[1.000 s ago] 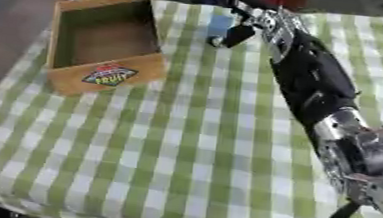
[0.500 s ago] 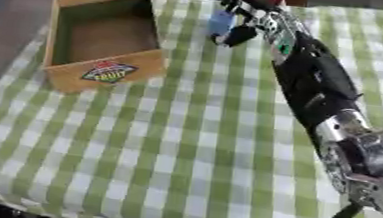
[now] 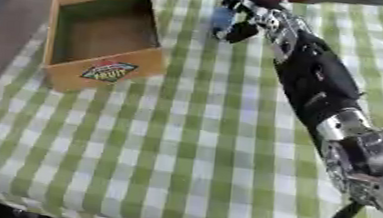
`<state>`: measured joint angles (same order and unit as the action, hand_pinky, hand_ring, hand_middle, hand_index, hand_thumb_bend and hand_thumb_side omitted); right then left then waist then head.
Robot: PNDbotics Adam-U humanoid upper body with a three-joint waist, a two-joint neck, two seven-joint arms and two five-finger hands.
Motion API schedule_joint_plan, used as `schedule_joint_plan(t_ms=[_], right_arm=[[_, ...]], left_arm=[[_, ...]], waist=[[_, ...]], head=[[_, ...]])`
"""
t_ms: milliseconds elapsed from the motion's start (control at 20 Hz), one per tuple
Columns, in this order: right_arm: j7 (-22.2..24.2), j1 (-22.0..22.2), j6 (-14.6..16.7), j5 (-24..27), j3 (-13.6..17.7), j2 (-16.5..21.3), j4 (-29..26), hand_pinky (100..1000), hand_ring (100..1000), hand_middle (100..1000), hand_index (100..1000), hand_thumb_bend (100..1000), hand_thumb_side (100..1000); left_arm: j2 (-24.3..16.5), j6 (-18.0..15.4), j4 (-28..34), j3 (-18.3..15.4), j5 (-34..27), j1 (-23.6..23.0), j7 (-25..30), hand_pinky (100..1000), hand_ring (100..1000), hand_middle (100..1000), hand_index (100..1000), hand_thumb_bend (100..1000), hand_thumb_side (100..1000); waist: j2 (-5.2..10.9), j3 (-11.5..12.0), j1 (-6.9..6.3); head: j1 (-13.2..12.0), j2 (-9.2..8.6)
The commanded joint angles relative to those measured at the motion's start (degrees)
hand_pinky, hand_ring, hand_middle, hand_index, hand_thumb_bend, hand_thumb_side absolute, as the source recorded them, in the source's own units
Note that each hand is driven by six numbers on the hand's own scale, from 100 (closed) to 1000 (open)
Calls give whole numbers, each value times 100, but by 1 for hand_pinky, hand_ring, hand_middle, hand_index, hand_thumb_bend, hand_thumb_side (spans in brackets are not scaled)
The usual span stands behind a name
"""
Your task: Pick up objects on the table and place them in the box.
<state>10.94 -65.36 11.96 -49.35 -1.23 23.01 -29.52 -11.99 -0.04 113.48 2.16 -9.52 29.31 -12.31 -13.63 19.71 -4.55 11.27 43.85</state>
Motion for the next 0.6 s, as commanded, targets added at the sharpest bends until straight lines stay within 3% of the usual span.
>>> schedule_joint_plan(t_ms=[50, 250, 500, 600], right_arm=[[-220, -65, 1, -105, -8, 115, -55, 689, 798, 678, 808, 233, 274], [-475, -55, 31, -188, -12, 118, -39, 687, 790, 690, 820, 248, 264], [-625, -52, 18, -331, -23, 121, 4, 707, 818, 799, 906, 313, 305], [-589, -48, 10, -390, -27, 121, 24, 702, 808, 756, 849, 285, 280]], left_arm=[[-70, 7, 111, -50, -9, 90, -15, 646, 583, 612, 820, 218, 640], [-70, 8, 111, -51, -5, 88, -15, 646, 583, 612, 820, 219, 639], [-72, 7, 111, -53, -7, 91, -15, 646, 582, 612, 820, 219, 639], [-73, 6, 111, -53, -6, 92, -14, 646, 582, 611, 820, 219, 638]], waist=[[69, 5, -8], [59, 4, -11], [44, 2, -16], [41, 2, -16]], head=[[14, 27], [13, 27], [13, 27], [11, 27]])
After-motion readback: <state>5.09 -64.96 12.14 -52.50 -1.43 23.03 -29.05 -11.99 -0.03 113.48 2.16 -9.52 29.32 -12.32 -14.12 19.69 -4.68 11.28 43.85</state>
